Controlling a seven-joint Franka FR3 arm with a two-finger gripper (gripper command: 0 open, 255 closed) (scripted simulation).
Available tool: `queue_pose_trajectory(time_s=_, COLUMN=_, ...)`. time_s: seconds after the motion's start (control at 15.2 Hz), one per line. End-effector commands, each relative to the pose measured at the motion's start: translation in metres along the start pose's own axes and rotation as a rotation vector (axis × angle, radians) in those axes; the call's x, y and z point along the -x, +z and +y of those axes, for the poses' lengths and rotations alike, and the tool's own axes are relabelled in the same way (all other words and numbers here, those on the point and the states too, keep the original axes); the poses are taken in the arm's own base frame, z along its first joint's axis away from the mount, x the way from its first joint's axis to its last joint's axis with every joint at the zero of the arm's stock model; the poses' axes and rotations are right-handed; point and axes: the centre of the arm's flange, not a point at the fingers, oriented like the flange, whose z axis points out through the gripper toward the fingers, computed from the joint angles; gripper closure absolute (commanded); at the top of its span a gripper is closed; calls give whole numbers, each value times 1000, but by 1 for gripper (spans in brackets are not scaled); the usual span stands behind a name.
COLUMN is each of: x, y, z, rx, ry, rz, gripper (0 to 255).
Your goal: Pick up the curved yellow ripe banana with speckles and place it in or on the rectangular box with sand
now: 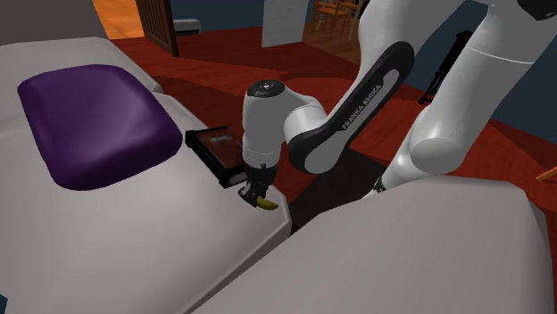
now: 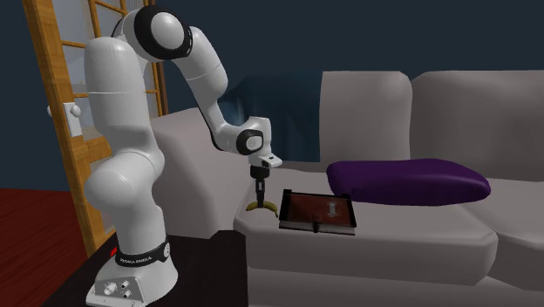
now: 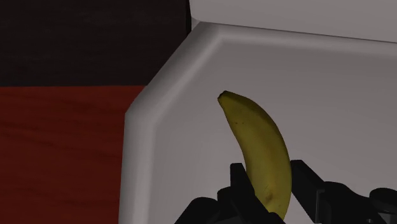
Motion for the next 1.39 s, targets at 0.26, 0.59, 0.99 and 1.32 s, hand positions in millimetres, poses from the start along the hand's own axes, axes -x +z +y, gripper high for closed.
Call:
queue_pose_trajectory(time_s=0.26, x=0, y=0, z=0, rx=0, ry=0, rz=0, gripper=255)
queue_pose_trajectory(time_s=0.59, x=0, y=-21, z=0, rx=0, ry=0, rz=0, gripper=255)
queue_pose_trajectory(time_s=0.99, x=0, y=-53, z=1, rx=0, ry=0, rz=0, gripper=255)
queue_pose_trajectory(time_s=1.32, x=0, y=-79, z=1, rx=0, ry=0, rz=0, gripper=255)
